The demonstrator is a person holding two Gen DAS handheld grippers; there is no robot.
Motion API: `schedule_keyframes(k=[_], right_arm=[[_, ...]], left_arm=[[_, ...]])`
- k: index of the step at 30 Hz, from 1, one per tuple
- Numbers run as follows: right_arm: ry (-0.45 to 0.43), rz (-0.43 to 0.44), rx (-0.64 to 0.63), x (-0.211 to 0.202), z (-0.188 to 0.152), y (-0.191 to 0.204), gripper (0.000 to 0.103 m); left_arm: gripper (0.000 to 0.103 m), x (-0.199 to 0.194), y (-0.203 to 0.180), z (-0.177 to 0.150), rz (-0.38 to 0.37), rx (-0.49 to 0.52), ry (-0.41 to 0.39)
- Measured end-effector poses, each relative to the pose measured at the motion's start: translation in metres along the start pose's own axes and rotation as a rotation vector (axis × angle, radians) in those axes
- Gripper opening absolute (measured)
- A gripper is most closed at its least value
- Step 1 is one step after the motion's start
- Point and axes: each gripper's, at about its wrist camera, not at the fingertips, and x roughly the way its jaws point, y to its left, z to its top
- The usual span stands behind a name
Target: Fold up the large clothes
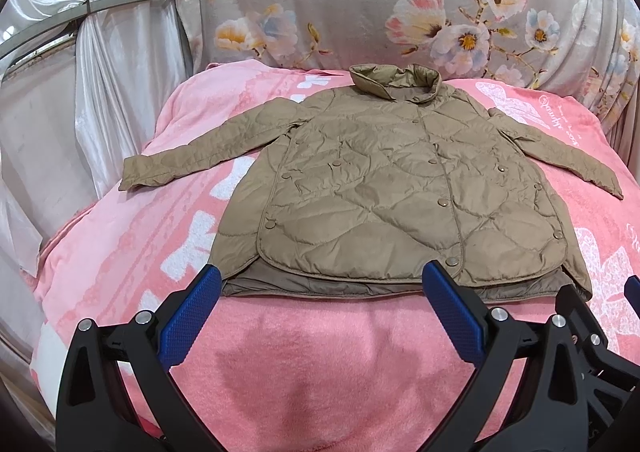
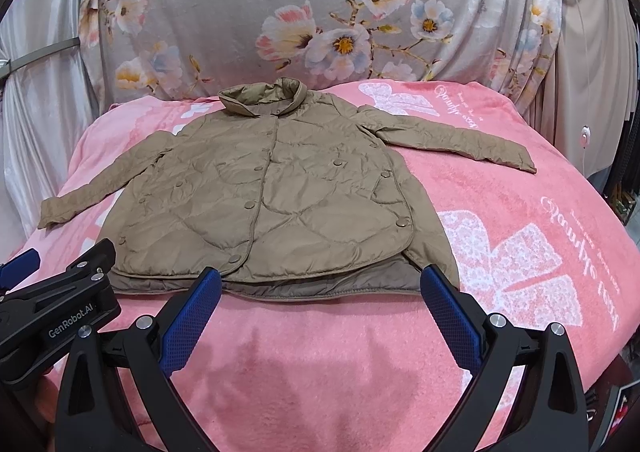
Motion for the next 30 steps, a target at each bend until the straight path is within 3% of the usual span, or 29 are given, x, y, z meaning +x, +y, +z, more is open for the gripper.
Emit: schedule_keyframes(k=[30], right_arm=[[0.008, 0.000, -0.007, 0.005, -0.006, 0.010, 0.098]], left_arm=[[0.098, 0.011, 0.000, -0.011, -0.001, -0.004, 0.012]])
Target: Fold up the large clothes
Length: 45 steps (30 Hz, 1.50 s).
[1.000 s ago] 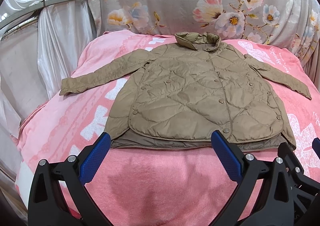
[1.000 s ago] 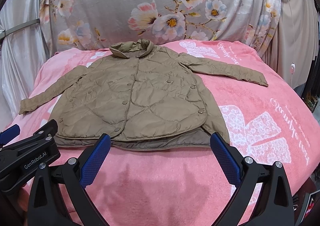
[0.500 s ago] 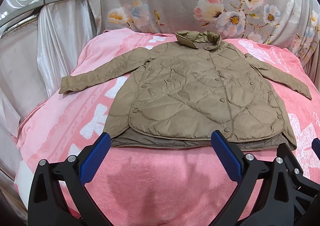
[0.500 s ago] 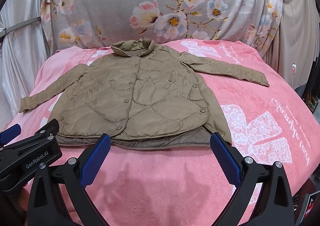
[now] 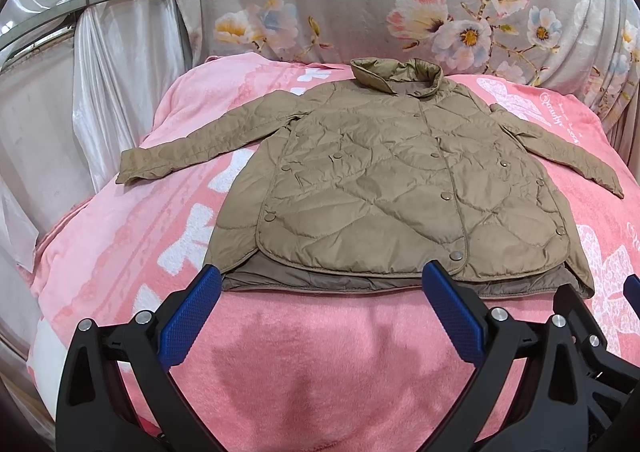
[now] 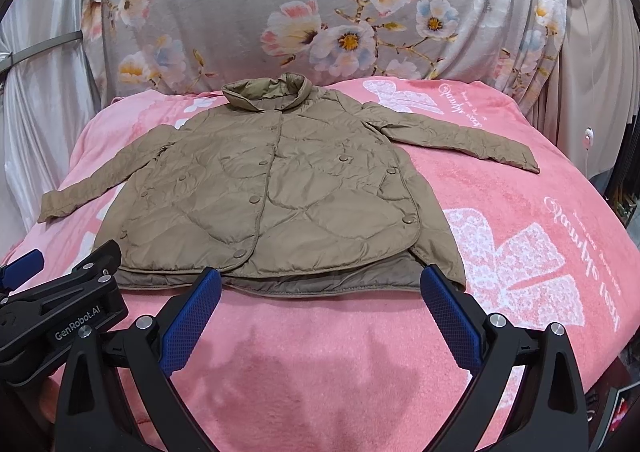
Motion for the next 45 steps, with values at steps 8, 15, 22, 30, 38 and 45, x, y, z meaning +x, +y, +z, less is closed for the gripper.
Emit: schedule_keyframes(k=[8, 15, 22, 30, 38, 45], right_arm=[[0.001, -0.001, 0.000, 0.000, 0.001, 0.000, 0.098], [0.002, -0.001, 0.000, 0.001, 0.000, 0.000, 0.098], [0.001, -0.002, -0.002, 0.001, 0.001, 0.001, 0.098], [0.002, -0.003, -0.002, 0.001, 0.002, 0.001, 0.098], [0.005, -0.002, -0.003, 0.003, 0.002, 0.002, 0.098], [0.025, -0.002, -0.006, 0.013, 0.001, 0.004, 0.098]], left_arm=[[0.098, 0.000, 0.000, 0.001, 0.000, 0.001, 0.001], [0.098, 0.000, 0.001, 0.000, -0.002, 0.000, 0.001], [0.098, 0.000, 0.001, 0.001, -0.001, -0.001, 0.002], [0.098, 0.000, 0.001, 0.001, -0.002, 0.000, 0.002], [0.098, 0.003, 0.001, -0.002, -0.002, 0.000, 0.008], [0.098, 0.017, -0.001, -0.001, -0.003, 0.003, 0.032]])
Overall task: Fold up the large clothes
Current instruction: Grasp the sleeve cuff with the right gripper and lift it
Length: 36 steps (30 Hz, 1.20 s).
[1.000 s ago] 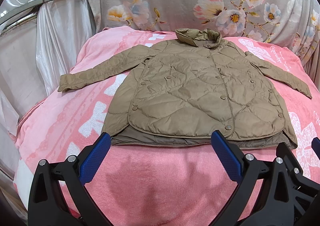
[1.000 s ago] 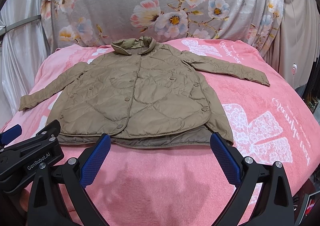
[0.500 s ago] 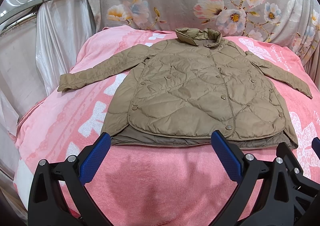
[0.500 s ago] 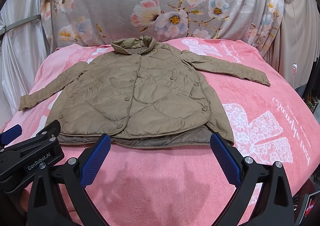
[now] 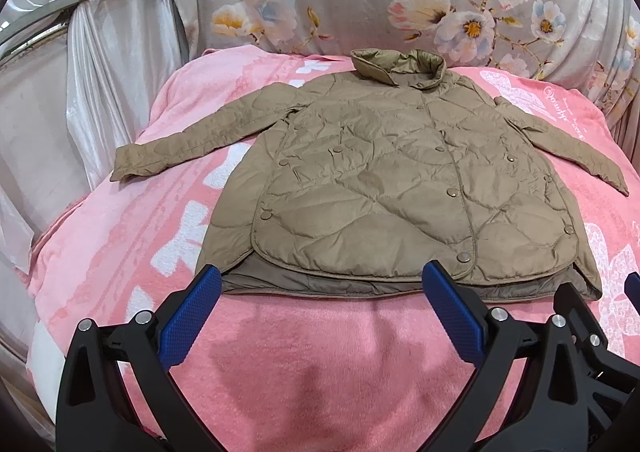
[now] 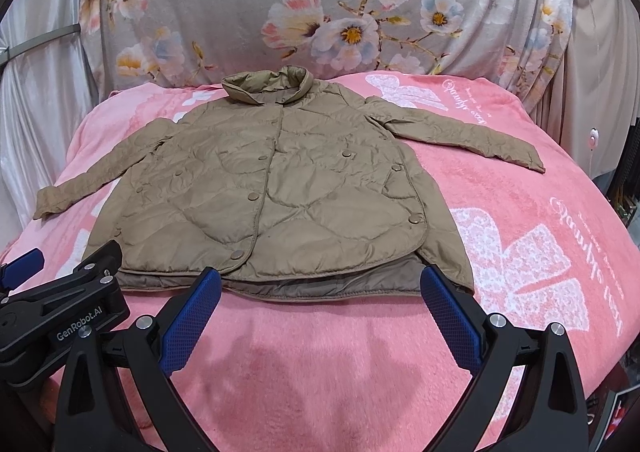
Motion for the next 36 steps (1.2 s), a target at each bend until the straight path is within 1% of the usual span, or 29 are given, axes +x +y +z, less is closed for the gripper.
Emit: schedule_keyframes(k=[10, 13, 15, 17, 19, 21, 23, 24, 27, 30, 33, 36], right_arm=[[0.031, 0.005, -0.005, 0.016, 0.009, -0.002, 0.098], [0.044, 0.016, 0.010, 0.027, 0.015, -0.013, 0.098], [0.045, 0.034, 0.044, 0.037, 0.024, -0.029, 0.098], [0.036, 0.045, 0.095, 0.049, 0.038, -0.055, 0.098], [0.030, 0.031, 0.161, 0.064, 0.054, -0.086, 0.098], [0.024, 0.021, 0.246, 0.082, 0.072, -0.123, 0.098], [0.031, 0.019, 0.358, 0.108, 0.091, -0.171, 0.098], [0.038, 0.016, 0.392, 0.118, 0.096, -0.185, 0.098], [0.060, -0.036, 0.522, 0.163, 0.115, -0.249, 0.098], [0.073, -0.097, 0.613, 0.199, 0.126, -0.297, 0.098], [0.081, -0.150, 0.673, 0.228, 0.133, -0.336, 0.097], [0.096, -0.179, 0.712, 0.253, 0.136, -0.362, 0.096]], left_arm=[[0.098, 0.015, 0.001, 0.007, -0.002, 0.000, 0.031], [0.098, 0.025, 0.005, 0.012, -0.007, -0.012, 0.053], [0.098, 0.035, 0.011, 0.016, -0.010, -0.029, 0.070], [0.098, 0.045, 0.018, 0.023, 0.001, -0.043, 0.068], [0.098, 0.054, 0.025, 0.031, 0.027, -0.055, 0.060], [0.098, 0.065, 0.031, 0.040, 0.042, -0.061, 0.051], [0.098, 0.076, 0.036, 0.048, 0.069, -0.063, 0.043], [0.098, 0.083, 0.038, 0.054, 0.082, -0.068, 0.041], [0.098, 0.100, 0.046, 0.067, 0.097, -0.093, 0.041], [0.098, 0.119, 0.049, 0.081, 0.121, -0.101, 0.040], [0.098, 0.137, 0.049, 0.094, 0.149, -0.099, 0.036], [0.098, 0.151, 0.048, 0.105, 0.160, -0.106, 0.019]])
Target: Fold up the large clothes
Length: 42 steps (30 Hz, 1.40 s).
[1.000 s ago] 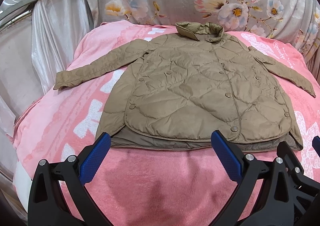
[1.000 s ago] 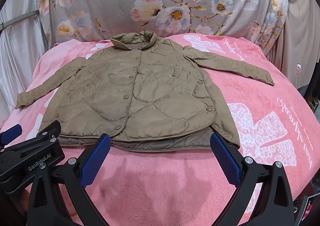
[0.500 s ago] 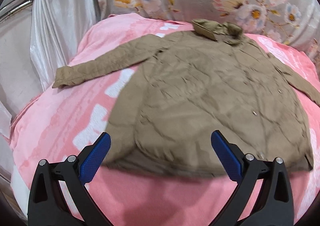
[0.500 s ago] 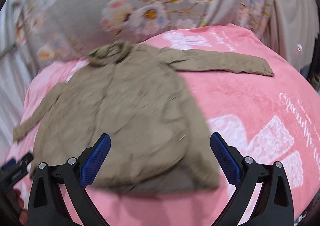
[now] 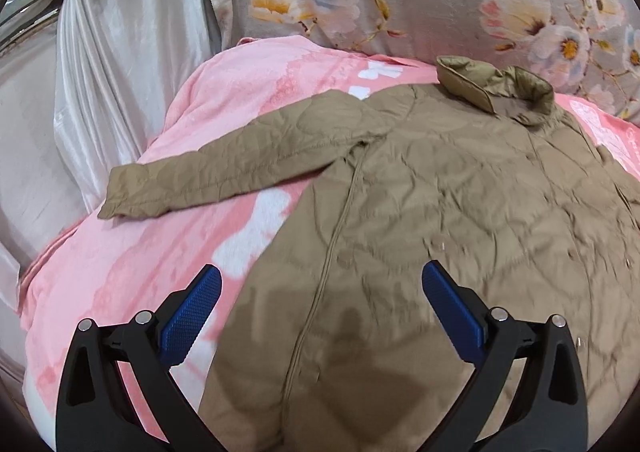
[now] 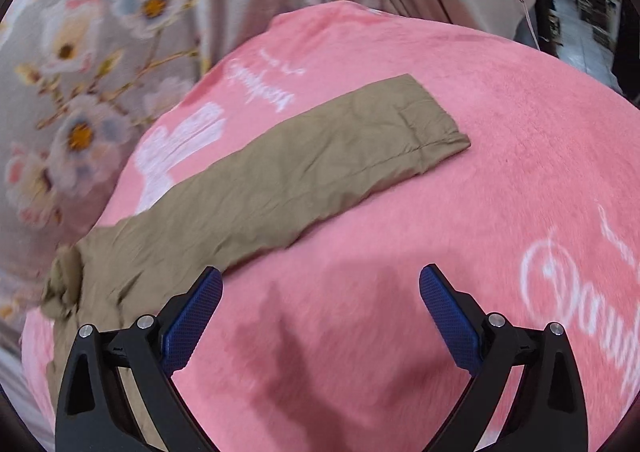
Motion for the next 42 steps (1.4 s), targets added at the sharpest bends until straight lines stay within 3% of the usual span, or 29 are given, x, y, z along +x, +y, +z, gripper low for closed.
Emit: schedule_keyframes(k=[4, 6, 8, 9, 11, 13, 17, 21, 23, 28, 34, 38, 40, 42], right_arm=[[0.013, -0.018, 0.063, 0.028, 0.015, -0.009, 0.082], [-0.026, -0.039, 0.084, 0.033, 0.024, -0.009, 0.072], [-0.030, -0.038, 0.080, 0.038, 0.033, -0.002, 0.034], [-0.042, -0.043, 0.080, 0.037, 0.036, 0.005, 0.022], [-0.096, -0.031, 0.052, 0.027, 0.041, 0.023, 0.010], [-0.155, 0.005, -0.021, 0.009, 0.044, 0.052, 0.005], [-0.239, 0.164, -0.219, -0.038, 0.030, 0.141, 0.004], [-0.244, 0.328, -0.422, -0.070, -0.011, 0.231, 0.004], [-0.213, 0.409, -0.545, -0.078, -0.047, 0.282, 0.004], [-0.069, 0.532, -0.750, -0.065, -0.137, 0.363, 0.004], [0.118, 0.557, -0.911, -0.032, -0.235, 0.402, 0.003], [0.196, 0.543, -1.001, -0.026, -0.279, 0.411, 0.013], [0.193, 0.538, -1.034, -0.032, -0.290, 0.412, 0.020], [0.182, 0.574, -1.026, -0.045, -0.291, 0.407, 0.043]], left_arm=[[0.098, 0.015, -0.009, 0.010, 0.002, -0.004, -0.012], [0.098, 0.021, -0.014, 0.012, 0.009, 0.004, -0.012], [0.098, 0.027, -0.019, 0.013, 0.011, 0.009, -0.006], [0.098, 0.029, -0.020, 0.014, 0.006, 0.010, -0.002], [0.098, 0.032, -0.021, 0.014, 0.005, 0.012, 0.002], [0.098, 0.036, -0.022, 0.014, 0.014, 0.015, 0.007], [0.098, 0.042, -0.020, 0.014, 0.031, 0.010, 0.023], [0.098, 0.049, -0.011, 0.012, 0.044, -0.008, 0.045], [0.098, 0.051, -0.006, 0.010, 0.048, -0.014, 0.053], [0.098, 0.055, 0.009, 0.009, 0.053, -0.036, 0.063], [0.098, 0.060, 0.020, 0.010, 0.043, -0.046, 0.070], [0.098, 0.064, 0.022, 0.012, 0.008, -0.052, 0.082], [0.098, 0.065, 0.022, 0.016, -0.023, -0.059, 0.088], [0.098, 0.064, 0.022, 0.022, -0.076, -0.073, 0.090]])
